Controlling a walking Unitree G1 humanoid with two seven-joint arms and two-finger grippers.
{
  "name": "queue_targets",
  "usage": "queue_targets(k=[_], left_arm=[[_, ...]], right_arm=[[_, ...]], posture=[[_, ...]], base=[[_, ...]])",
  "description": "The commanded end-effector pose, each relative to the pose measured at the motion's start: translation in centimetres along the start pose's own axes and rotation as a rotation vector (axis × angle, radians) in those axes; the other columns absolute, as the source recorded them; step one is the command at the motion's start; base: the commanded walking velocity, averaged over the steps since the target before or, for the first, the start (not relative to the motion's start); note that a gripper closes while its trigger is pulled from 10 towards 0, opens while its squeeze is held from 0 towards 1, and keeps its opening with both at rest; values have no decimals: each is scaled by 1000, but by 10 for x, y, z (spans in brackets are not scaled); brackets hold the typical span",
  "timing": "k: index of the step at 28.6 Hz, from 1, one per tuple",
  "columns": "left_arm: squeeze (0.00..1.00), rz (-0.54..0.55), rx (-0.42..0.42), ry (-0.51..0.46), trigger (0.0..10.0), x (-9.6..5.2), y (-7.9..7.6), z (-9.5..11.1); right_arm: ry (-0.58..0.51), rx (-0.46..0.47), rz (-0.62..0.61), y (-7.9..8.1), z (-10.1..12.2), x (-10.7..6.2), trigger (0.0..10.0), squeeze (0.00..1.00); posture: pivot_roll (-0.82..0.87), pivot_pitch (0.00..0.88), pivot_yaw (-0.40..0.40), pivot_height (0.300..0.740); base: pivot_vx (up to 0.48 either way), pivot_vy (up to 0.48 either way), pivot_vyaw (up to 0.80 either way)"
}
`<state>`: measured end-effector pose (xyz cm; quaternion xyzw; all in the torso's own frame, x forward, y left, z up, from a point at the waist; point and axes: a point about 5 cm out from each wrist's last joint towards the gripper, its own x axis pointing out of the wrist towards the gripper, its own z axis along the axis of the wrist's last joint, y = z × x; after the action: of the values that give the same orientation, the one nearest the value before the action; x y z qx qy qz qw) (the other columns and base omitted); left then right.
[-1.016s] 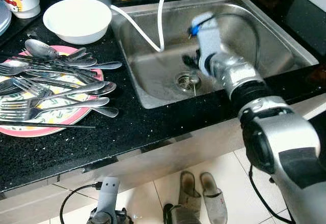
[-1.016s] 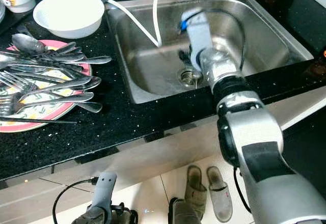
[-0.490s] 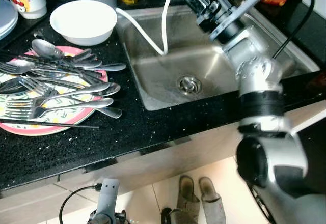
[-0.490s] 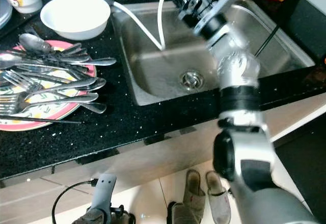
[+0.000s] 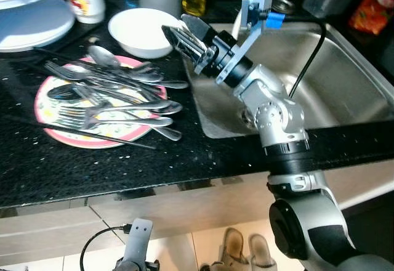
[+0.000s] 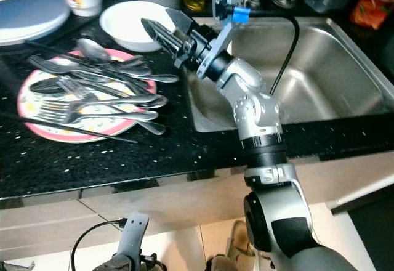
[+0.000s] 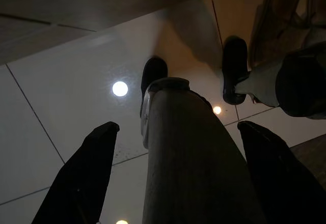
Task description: Kitchen organization
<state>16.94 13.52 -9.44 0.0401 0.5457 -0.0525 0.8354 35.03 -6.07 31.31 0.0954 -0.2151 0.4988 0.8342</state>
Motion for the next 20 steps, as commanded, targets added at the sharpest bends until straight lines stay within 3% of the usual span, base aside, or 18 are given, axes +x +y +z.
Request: queue_targets(k=[1,11,15,20], left_arm=[[0,45,7,228,10000,-4,7,-56],[0,69,21,207,10000,-4,13,-51],[0,57,12,186,10000,-3,14,-49],[0,43,0,171,10000,-3,13,-47]], right_arm=[[27,-12,27,4,-4,-2,10000,0],[202,-162,257,27,-22,-9,10000,0],[227,-195,269,22,-18,-17,10000,0],[214,-189,247,15,-12,-21,10000,0]], posture=[[108,119,-117,740],[108,104,-92,740],[101,100,-88,740],[98,98,-85,740]], base=[[0,0,775],[0,0,776],[0,0,770],[0,0,0]])
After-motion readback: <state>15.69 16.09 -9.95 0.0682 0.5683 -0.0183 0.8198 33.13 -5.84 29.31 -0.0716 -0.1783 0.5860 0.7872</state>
